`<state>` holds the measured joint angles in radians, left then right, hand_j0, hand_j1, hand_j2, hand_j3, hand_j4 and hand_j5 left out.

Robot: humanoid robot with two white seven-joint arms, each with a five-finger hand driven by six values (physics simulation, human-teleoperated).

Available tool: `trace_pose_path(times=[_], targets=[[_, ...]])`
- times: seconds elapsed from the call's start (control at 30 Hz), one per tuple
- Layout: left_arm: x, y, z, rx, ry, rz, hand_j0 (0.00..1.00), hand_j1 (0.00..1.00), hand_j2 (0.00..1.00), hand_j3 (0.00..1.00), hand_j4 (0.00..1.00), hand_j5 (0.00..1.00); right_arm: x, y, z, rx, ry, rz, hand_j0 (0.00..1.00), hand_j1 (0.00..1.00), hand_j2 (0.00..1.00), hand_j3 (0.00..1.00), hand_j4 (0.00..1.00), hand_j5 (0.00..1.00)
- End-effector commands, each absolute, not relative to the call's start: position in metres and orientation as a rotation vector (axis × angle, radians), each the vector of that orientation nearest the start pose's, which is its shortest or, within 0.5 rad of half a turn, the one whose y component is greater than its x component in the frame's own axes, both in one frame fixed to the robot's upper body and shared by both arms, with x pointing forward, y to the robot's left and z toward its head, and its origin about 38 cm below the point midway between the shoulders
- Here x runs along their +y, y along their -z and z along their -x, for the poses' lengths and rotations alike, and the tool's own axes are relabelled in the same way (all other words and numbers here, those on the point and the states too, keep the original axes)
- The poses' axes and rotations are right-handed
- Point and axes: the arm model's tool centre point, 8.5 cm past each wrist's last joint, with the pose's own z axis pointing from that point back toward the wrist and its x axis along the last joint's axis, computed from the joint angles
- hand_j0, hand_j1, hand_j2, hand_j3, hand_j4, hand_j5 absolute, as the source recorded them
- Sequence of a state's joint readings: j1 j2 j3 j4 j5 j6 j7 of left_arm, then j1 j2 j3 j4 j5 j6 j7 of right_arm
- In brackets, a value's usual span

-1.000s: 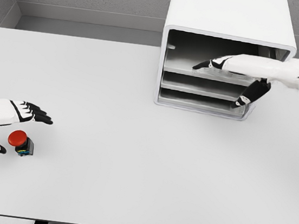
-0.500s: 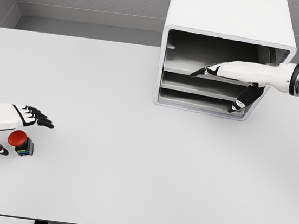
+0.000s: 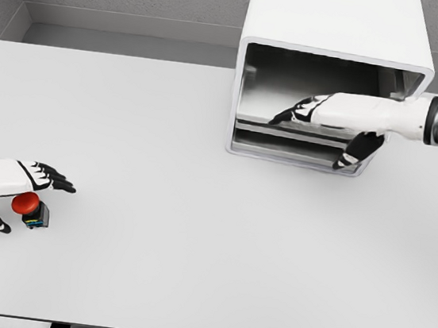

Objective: Slide open multi-storey tabletop storage cabinets and put open load switch and slide close multi-storey tabletop storage cabinets

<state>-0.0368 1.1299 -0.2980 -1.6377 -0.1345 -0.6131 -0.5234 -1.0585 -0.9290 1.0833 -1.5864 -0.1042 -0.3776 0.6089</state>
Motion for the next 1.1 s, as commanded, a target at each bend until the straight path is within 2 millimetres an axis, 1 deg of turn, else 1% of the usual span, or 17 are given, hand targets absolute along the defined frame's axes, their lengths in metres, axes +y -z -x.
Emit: trace_pose_path(times=[0.0, 0.03, 0.07, 0.1, 0.13, 0.17, 0.3, 0.43, 0.47, 0.5, 0.57, 0.67, 0.7, 0.8, 0.87, 0.93, 1.07], targets=[[0.397, -0.172, -0.316, -1.235, 1.91, -0.144, 0.95, 0.95, 0.95, 0.95, 0.95, 0.95, -0.244, -0.286, -0.423, -1.433, -2.107, 0.035, 1.0, 1.0, 1.0, 1.0, 1.0, 1.0], [0.397, -0.172, -0.316, -1.233, 1.913, -0.146, 0.94, 0.94, 0.94, 0.94, 0.94, 0.94, -0.248, -0.285, -0.417, -1.44, -2.125, 0.022, 1.0, 1.0, 1.0, 1.0, 1.0, 1.0], [0.398, -0.171, -0.317, -1.232, 1.912, -0.146, 0.89, 0.89, 0.89, 0.89, 0.89, 0.89, -0.249, -0.285, -0.412, -1.454, -2.151, 0.008, 1.0, 1.0, 1.0, 1.0, 1.0, 1.0], [0.398, -0.171, -0.317, -1.233, 1.91, -0.145, 0.81, 0.81, 0.81, 0.81, 0.81, 0.81, -0.253, -0.286, -0.407, -1.473, -2.182, -0.006, 1.0, 1.0, 1.0, 1.0, 1.0, 1.0], [0.398, -0.171, -0.316, -1.233, 1.909, -0.146, 0.69, 0.69, 0.69, 0.69, 0.69, 0.69, -0.258, -0.284, -0.4, -1.487, -2.212, -0.031, 1.0, 1.0, 1.0, 1.0, 1.0, 1.0], [0.398, -0.172, -0.317, -1.237, 1.906, -0.147, 0.62, 0.62, 0.62, 0.62, 0.62, 0.62, -0.26, -0.284, -0.397, -1.491, -2.225, -0.039, 1.0, 1.0, 1.0, 1.0, 1.0, 1.0], [0.399, -0.172, -0.317, -1.247, 1.894, -0.158, 0.5, 0.5, 0.5, 0.5, 0.5, 0.5, -0.265, -0.279, -0.392, -1.473, -2.222, -0.045, 1.0, 1.0, 1.0, 1.0, 1.0, 1.0], [0.401, -0.171, -0.317, -1.244, 1.892, -0.157, 0.49, 0.49, 0.49, 0.49, 0.49, 0.49, -0.27, -0.281, -0.39, -1.477, -2.2, -0.053, 1.0, 1.0, 1.0, 1.0, 1.0, 1.0], [0.401, -0.172, -0.317, -1.244, 1.894, -0.159, 0.46, 0.46, 0.46, 0.46, 0.46, 0.46, -0.271, -0.282, -0.39, -1.477, -2.198, -0.053, 1.0, 1.0, 1.0, 1.0, 1.0, 1.0], [0.4, -0.173, -0.317, -1.246, 1.896, -0.158, 0.45, 0.45, 0.45, 0.45, 0.45, 0.45, -0.271, -0.284, -0.389, -1.489, -2.182, -0.066, 1.0, 1.0, 1.0, 1.0, 1.0, 1.0], [0.394, -0.178, -0.316, -1.268, 1.908, -0.15, 0.44, 0.44, 0.44, 0.44, 0.44, 0.44, -0.274, -0.288, -0.389, -1.511, -2.144, -0.088, 1.0, 1.0, 1.0, 1.0, 1.0, 1.0], [0.379, -0.191, -0.316, -1.325, 1.937, -0.147, 0.43, 0.43, 0.43, 0.43, 0.43, 0.43, -0.279, -0.29, -0.388, -1.51, -2.129, -0.087, 1.0, 1.0, 1.0, 1.0, 1.0, 1.0], [0.376, -0.195, -0.315, -1.341, 1.936, -0.14, 0.43, 0.43, 0.43, 0.43, 0.43, 0.43, -0.277, -0.288, -0.388, -1.512, -2.123, -0.099, 1.0, 1.0, 1.0, 1.0, 1.0, 1.0], [0.375, -0.216, -0.318, -1.389, 1.933, -0.164, 0.43, 0.43, 0.43, 0.43, 0.43, 0.43, -0.273, -0.281, -0.387, -1.51, -2.119, -0.129, 1.0, 1.0, 1.0, 1.0, 1.0, 1.0], [0.374, -0.231, -0.322, -1.428, 1.927, -0.191, 0.43, 0.43, 0.43, 0.43, 0.43, 0.43, -0.264, -0.277, -0.387, -1.522, -2.123, -0.154, 1.0, 1.0, 1.0, 1.0, 1.0, 1.0], [0.373, -0.241, -0.326, -1.452, 1.931, -0.215, 0.43, 0.43, 0.43, 0.43, 0.43, 0.43, -0.267, -0.273, -0.395, -1.453, -2.057, -0.112, 1.0, 1.0, 1.0, 1.0, 1.0, 1.0], [0.371, -0.256, -0.333, -1.488, 1.933, -0.249, 0.43, 0.43, 0.43, 0.43, 0.43, 0.43, -0.271, -0.272, -0.404, -1.388, -1.986, -0.06, 1.0, 1.0, 1.0, 1.0, 1.0, 1.0]])
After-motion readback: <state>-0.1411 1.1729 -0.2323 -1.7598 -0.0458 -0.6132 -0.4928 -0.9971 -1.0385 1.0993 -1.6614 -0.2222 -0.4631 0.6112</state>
